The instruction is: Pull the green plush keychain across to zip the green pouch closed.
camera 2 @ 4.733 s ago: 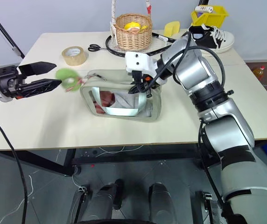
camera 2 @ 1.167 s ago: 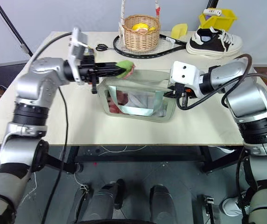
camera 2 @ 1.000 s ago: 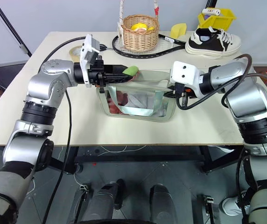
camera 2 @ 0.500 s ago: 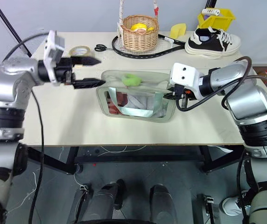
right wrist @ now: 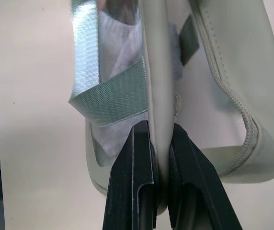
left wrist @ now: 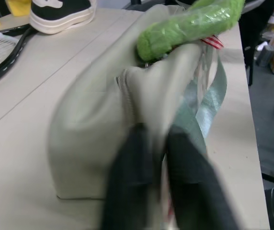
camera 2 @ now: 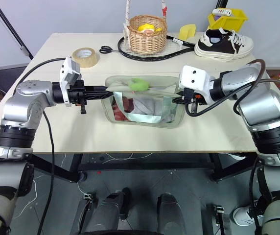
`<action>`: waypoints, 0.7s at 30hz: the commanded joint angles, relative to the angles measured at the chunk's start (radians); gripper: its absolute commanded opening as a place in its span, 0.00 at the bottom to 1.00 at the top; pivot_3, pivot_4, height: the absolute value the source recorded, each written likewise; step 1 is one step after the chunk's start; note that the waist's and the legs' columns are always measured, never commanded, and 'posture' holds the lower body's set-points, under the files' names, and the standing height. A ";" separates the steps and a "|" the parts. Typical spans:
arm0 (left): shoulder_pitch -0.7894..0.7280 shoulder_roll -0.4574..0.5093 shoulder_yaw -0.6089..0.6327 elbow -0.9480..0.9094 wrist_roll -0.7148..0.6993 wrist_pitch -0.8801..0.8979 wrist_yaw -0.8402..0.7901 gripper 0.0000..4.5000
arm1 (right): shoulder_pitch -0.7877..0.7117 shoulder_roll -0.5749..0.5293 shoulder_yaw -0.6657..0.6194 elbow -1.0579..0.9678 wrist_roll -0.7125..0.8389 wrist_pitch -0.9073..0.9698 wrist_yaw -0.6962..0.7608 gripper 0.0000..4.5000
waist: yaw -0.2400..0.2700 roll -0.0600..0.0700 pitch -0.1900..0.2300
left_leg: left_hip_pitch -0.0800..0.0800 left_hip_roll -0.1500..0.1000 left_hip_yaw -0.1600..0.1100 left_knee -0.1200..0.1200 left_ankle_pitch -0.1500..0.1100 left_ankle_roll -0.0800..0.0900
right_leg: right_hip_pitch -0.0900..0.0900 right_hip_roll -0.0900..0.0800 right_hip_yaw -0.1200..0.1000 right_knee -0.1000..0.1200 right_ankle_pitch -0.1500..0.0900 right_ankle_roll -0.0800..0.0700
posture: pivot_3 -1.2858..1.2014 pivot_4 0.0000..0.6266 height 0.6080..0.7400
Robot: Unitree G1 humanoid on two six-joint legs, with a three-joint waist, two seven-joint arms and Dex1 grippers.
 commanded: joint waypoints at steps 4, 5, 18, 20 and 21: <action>0.000 0.005 0.003 -0.044 0.023 0.015 0.064 0.00 | -0.038 -0.005 -0.028 -0.017 0.011 0.057 -0.018 0.18 | 0.003 0.000 0.000 | 0.000 0.000 0.000 0.000 0.000 0.000 | 0.001 0.000 0.000 0.000 0.000 0.000 | 0.52 0.24 0.88; 0.000 0.003 0.006 -0.050 0.021 0.020 0.072 0.00 | -0.036 -0.012 -0.051 -0.037 0.045 0.074 0.000 0.25 | 0.003 0.000 0.000 | 0.000 0.000 0.000 0.000 0.000 0.000 | 0.001 0.000 0.000 0.000 0.000 0.000 | 0.52 0.24 0.88; 0.031 0.002 0.005 -0.125 0.004 0.042 0.101 0.00 | -0.236 0.252 0.025 -0.032 0.093 0.149 -0.181 0.99 | 0.002 0.000 0.000 | 0.001 0.000 -0.001 0.000 0.000 0.000 | 0.001 0.000 0.000 0.000 0.000 0.000 | 0.52 0.24 0.88; 0.034 0.002 0.005 -0.132 0.003 0.045 0.101 0.00 | -0.253 0.279 0.063 -0.003 0.066 0.154 -0.196 0.99 | 0.002 0.000 0.000 | 0.001 0.000 -0.001 0.000 0.000 0.000 | 0.000 0.000 0.000 0.000 0.000 0.000 | 0.52 0.24 0.88; 0.034 0.002 0.005 -0.134 0.002 0.047 0.103 0.00 | -0.259 0.286 0.075 0.012 0.055 0.154 -0.200 0.88 | 0.004 0.000 0.000 | 0.000 0.000 -0.001 0.000 0.000 0.000 | 0.000 0.000 0.000 0.000 0.000 0.000 | 0.52 0.24 0.88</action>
